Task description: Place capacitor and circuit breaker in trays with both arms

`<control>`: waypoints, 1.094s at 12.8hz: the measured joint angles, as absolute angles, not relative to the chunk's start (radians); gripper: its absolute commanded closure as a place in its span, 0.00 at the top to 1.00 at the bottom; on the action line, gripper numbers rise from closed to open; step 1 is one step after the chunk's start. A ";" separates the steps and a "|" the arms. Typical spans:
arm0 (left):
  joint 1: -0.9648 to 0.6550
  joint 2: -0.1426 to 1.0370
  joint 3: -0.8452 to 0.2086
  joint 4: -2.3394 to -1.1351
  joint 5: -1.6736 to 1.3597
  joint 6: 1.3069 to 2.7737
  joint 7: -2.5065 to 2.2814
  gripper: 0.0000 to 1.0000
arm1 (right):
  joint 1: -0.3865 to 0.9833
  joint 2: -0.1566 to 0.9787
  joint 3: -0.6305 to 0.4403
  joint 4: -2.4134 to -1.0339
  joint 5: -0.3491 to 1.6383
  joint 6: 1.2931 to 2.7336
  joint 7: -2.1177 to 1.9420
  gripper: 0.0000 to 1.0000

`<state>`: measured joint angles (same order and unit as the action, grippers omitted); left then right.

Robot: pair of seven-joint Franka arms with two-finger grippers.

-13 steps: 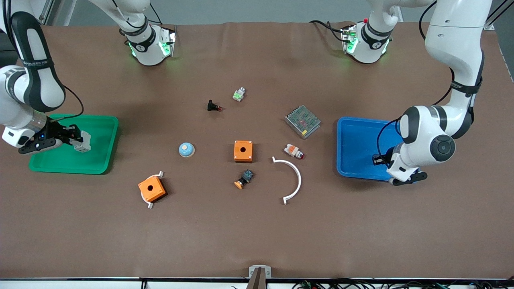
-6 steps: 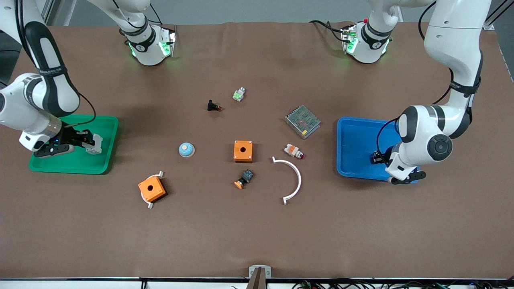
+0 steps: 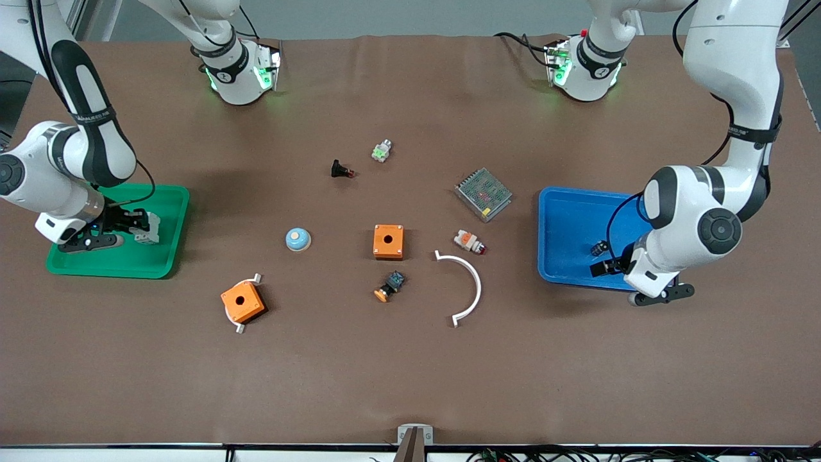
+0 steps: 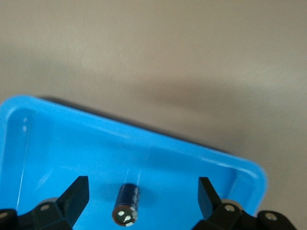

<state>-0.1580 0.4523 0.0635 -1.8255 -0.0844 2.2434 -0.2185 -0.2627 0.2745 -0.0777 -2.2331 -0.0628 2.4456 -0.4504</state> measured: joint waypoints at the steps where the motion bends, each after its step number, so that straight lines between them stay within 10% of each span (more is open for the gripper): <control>1: -0.163 0.445 0.063 -1.785 -0.084 2.207 -0.218 1.00 | -0.272 0.275 -0.078 -2.229 -0.065 2.446 -0.450 0.07; 3: -0.163 0.436 0.064 -1.668 -0.084 2.076 -0.218 1.00 | -0.288 0.285 -0.080 -2.220 -0.068 2.446 -0.451 0.17; 5: -0.154 0.417 0.073 -1.557 -0.066 1.988 -0.218 1.00 | -0.295 0.304 -0.080 -2.208 -0.070 2.450 -0.451 0.96; 14: -0.134 0.236 0.082 -1.440 0.059 1.776 -0.120 1.00 | -0.281 0.310 -0.066 -2.016 -0.076 2.174 -0.463 1.00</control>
